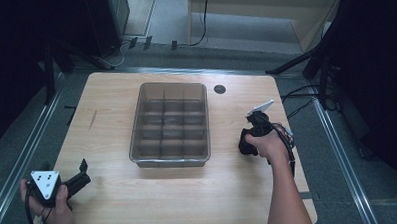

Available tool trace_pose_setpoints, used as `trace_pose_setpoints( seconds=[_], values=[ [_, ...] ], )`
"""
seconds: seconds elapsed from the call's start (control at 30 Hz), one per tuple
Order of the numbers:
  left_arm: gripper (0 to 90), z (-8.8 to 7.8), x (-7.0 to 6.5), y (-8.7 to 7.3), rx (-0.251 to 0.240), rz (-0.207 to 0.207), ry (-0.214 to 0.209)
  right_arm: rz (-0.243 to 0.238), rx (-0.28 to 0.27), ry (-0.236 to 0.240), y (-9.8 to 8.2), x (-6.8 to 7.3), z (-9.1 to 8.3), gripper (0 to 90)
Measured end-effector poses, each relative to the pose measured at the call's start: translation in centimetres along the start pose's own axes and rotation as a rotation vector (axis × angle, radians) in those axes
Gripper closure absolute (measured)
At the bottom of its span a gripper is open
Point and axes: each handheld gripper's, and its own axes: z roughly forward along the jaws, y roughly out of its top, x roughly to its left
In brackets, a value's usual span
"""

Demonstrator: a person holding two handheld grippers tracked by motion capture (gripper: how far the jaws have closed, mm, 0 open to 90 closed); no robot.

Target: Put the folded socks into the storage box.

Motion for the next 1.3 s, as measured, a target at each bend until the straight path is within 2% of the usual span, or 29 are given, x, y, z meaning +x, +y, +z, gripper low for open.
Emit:
trace_pose_setpoints(
  seconds=[0.07, 0.2, 0.27, 0.3, 0.37, 0.4, 0.53, 0.7, 0.8, 0.83, 0.87, 0.9, 0.97, 1.0, 1.07, 1.2, 1.27, 1.3],
  values=[
    [0.0, 0.0, 0.0, 0.0, -0.001, -0.003, 0.001, -0.007, -0.044, 0.016, 0.7, 1.0, -1.7, 68.5],
    [0.0, 0.0, 0.0, 0.0, -0.002, -0.006, 0.0, -0.02, -0.07, 0.026, 1.3, 2.0, -2.9, 68.4],
    [0.0, 0.0, 0.0, 0.0, -0.001, -0.008, 0.001, -0.032, -0.094, 0.028, 1.8, 2.8, -3.8, 68.4],
    [0.0, 0.0, 0.0, 0.0, -0.001, -0.008, 0.001, -0.033, -0.115, 0.046, 2.4, 3.6, -4.6, 68.3],
    [0.0, 0.0, 0.0, 0.0, -0.001, -0.008, 0.0, -0.035, -0.118, 0.047, 2.5, 3.8, -4.7, 68.3],
    [0.0, 0.0, 0.0, 0.0, -0.001, -0.01, -0.001, -0.049, -0.13, 0.049, 3.1, 4.5, -5.2, 68.3],
    [0.0, 0.0, 0.0, 0.0, -0.002, -0.01, -0.001, -0.053, -0.145, 0.057, 3.7, 5.2, -5.9, 68.2],
    [0.0, 0.0, 0.0, 0.0, -0.002, -0.01, -0.001, -0.077, -0.182, 0.089, 4.9, 7.3, -7.0, 68.2],
    [0.0, 0.0, 0.0, 0.0, -0.002, -0.009, -0.001, -0.096, -0.189, 0.095, 5.2, 8.2, -7.2, 68.1],
    [0.0, 0.0, 0.0, 0.0, -0.002, -0.009, -0.001, -0.115, -0.191, 0.104, 5.4, 9.3, -7.1, 68.0],
    [0.0, 0.0, 0.0, 0.0, -0.002, -0.009, -0.001, -0.115, -0.191, 0.104, 5.4, 9.3, -7.1, 68.0],
    [0.0, 0.0, 0.0, 0.0, -0.002, -0.011, -0.001, -0.124, -0.197, 0.117, 5.6, 10.2, -6.9, 67.9],
    [0.0, 0.0, 0.0, 0.0, -0.002, -0.011, -0.001, -0.129, -0.197, 0.123, 5.7, 10.6, -6.8, 67.9],
    [0.0, 0.0, 0.0, 0.0, -0.002, -0.011, -0.002, -0.143, -0.195, 0.13, 5.8, 11.5, -6.3, 67.8],
    [0.0, 0.1, 0.0, 0.0, -0.001, -0.012, -0.002, -0.159, -0.191, 0.138, 5.9, 12.2, -5.8, 67.8],
    [0.0, 0.1, 0.0, 0.0, 0.001, -0.012, -0.003, -0.168, -0.187, 0.156, 6.0, 13.2, -5.3, 67.7],
    [0.0, 0.1, 0.1, 0.0, 0.001, -0.012, -0.003, -0.186, -0.186, 0.165, 6.0, 14.3, -4.5, 67.6],
    [0.0, 0.1, 0.1, 0.0, 0.001, -0.012, -0.003, -0.186, -0.186, 0.165, 6.0, 14.3, -4.5, 67.6]
  ],
)
